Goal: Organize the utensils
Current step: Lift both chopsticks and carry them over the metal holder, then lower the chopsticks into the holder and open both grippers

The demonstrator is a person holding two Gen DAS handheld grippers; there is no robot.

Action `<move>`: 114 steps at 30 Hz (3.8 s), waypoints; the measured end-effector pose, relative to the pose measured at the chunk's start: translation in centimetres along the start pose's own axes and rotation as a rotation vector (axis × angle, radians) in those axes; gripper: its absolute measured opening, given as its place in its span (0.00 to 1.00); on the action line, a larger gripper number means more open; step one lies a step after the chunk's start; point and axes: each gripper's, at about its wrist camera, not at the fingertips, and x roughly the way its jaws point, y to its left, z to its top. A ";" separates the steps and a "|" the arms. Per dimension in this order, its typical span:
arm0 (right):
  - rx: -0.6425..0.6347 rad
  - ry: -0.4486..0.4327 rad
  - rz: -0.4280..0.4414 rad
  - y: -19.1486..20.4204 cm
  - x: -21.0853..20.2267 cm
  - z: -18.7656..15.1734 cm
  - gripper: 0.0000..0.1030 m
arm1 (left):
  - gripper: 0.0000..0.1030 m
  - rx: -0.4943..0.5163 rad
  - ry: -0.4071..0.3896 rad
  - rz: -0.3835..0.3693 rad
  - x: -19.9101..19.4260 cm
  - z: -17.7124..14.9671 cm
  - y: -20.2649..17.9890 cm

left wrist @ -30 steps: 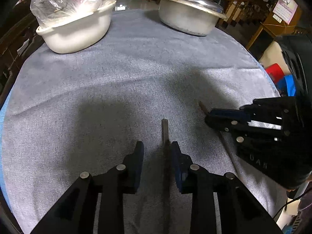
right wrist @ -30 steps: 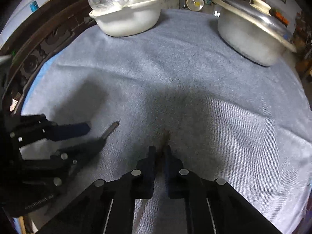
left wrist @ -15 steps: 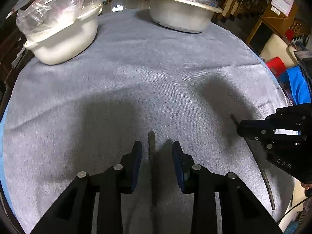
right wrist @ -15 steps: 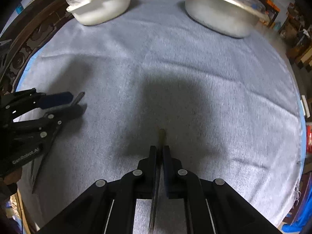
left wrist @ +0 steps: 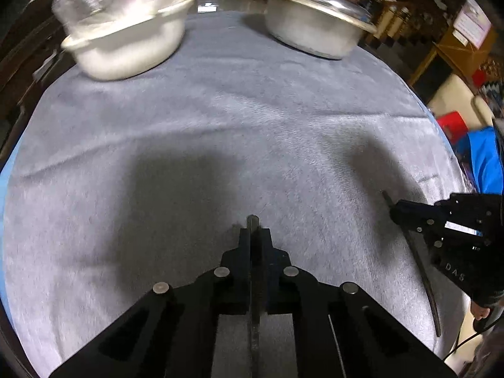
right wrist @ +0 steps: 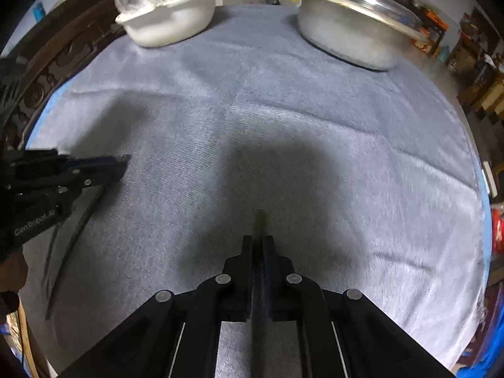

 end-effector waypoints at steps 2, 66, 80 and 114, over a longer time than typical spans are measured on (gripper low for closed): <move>0.027 -0.016 0.017 -0.5 -0.9 -0.7 0.06 | 0.05 -0.026 -0.026 0.006 -1.3 -0.7 0.4; 0.257 -0.688 0.009 3.2 -28.5 -20.5 0.06 | 0.05 -0.072 -0.612 0.069 -29.8 -18.6 -6.9; 0.237 -0.734 -0.007 4.5 -30.6 -22.2 0.06 | 0.05 -0.059 -0.640 0.115 -31.4 -19.8 -8.2; 0.168 -0.839 0.021 8.8 -36.1 -25.1 0.06 | 0.05 -0.027 -0.742 0.168 -36.1 -22.9 -9.9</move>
